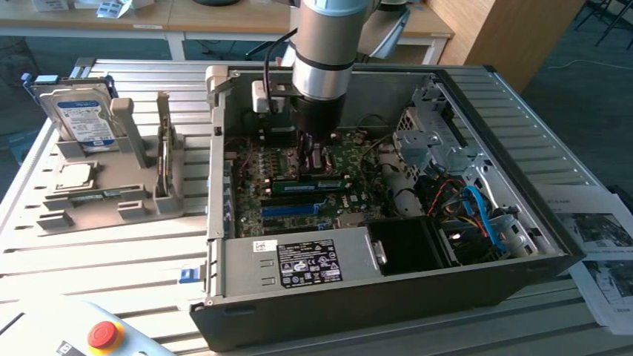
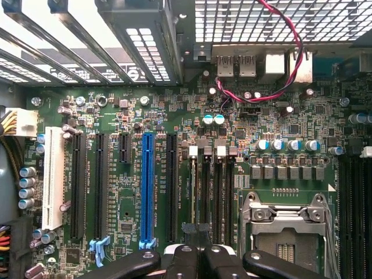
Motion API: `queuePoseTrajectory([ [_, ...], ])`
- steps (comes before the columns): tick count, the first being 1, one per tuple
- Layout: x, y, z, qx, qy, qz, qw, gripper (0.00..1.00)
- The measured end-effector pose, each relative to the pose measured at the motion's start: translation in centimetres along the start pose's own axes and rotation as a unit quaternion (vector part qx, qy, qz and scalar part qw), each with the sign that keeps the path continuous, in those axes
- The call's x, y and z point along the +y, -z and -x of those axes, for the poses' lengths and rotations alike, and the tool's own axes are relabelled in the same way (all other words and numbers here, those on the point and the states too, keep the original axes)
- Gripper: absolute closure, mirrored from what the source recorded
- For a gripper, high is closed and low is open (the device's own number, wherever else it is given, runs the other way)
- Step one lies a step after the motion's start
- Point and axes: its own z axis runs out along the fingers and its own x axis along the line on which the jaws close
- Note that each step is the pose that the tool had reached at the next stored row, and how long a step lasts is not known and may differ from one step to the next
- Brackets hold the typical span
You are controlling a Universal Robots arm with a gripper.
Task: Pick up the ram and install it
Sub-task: 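Press down the ram until it locks into place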
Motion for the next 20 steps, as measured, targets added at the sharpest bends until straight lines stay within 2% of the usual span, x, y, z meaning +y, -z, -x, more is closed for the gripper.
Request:
queuePoseTrajectory([
  [20,0.04,-0.32,0.02,0.0001,0.0,0.0,1.0,0.9],
])
